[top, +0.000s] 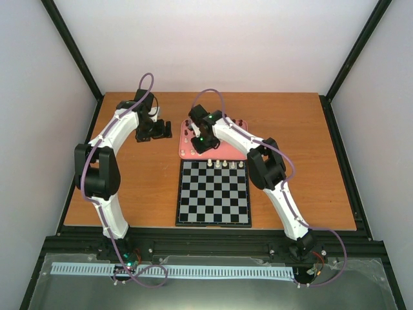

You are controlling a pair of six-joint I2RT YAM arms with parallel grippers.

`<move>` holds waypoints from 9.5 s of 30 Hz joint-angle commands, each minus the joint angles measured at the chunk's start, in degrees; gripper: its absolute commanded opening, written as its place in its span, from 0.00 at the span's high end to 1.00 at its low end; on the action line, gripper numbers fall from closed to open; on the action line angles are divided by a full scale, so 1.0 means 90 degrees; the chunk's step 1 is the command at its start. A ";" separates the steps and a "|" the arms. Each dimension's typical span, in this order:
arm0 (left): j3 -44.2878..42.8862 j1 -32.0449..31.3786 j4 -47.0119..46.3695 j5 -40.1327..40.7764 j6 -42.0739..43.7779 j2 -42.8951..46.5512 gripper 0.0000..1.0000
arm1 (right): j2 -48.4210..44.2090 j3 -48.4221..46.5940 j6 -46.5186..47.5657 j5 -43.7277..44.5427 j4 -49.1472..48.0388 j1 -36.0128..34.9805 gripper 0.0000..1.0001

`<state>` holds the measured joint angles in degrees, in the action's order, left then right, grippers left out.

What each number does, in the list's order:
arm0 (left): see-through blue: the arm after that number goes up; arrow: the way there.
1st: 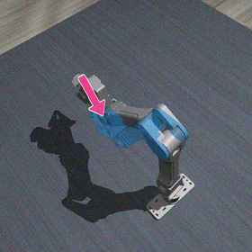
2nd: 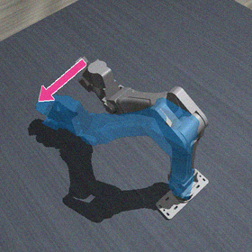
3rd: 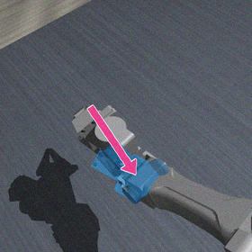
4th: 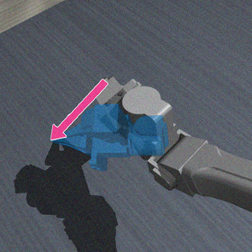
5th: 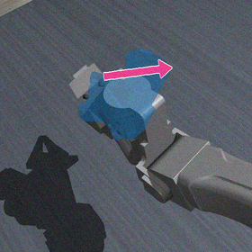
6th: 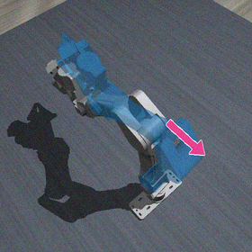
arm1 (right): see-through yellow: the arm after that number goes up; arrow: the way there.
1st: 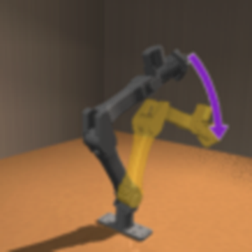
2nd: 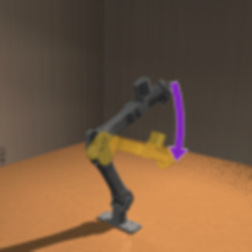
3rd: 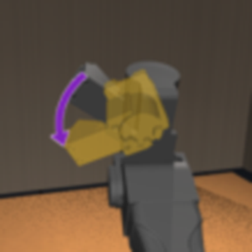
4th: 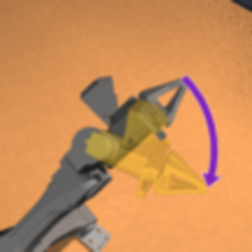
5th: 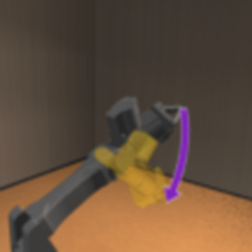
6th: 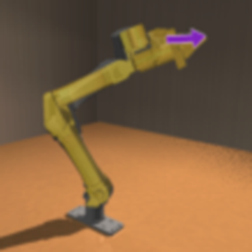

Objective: Set up the chess pieces on the board
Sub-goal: Pick up the chess piece from the storage box, then place the chess piece on the chessboard, then adjust the chess piece on the chessboard, then pick up the chess piece from the storage box.

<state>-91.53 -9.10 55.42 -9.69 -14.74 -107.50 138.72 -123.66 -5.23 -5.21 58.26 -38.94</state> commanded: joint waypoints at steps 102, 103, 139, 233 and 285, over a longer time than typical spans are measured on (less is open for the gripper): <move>0.0287 0.0001 -0.0132 0.0003 -0.0055 0.0499 0.00 | -0.1131 0.1947 0.0302 0.0032 -0.0635 -0.0512 0.94; 0.0279 0.0004 -0.0141 0.0003 -0.0059 0.0491 0.00 | -0.1112 0.1933 0.0307 0.0025 -0.0620 -0.0517 0.94; 0.0332 0.0004 -0.0155 -0.0004 -0.0060 0.0451 0.00 | -0.1413 0.2198 0.0394 -0.0094 -0.0551 -0.0517 0.86; 0.0248 0.0006 -0.0129 -0.0007 -0.0051 0.0314 0.00 | -0.1179 0.1179 -0.0053 0.0158 0.0037 0.0165 0.91; 0.0961 0.0933 -0.0288 -0.0210 -0.0786 0.0839 0.00 | 0.0896 -0.1279 -0.0034 -0.0843 0.0188 -0.0078 0.55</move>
<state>-82.94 -0.60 53.60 -10.81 -20.86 -101.86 144.84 -133.01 -5.39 -12.64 59.96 -39.55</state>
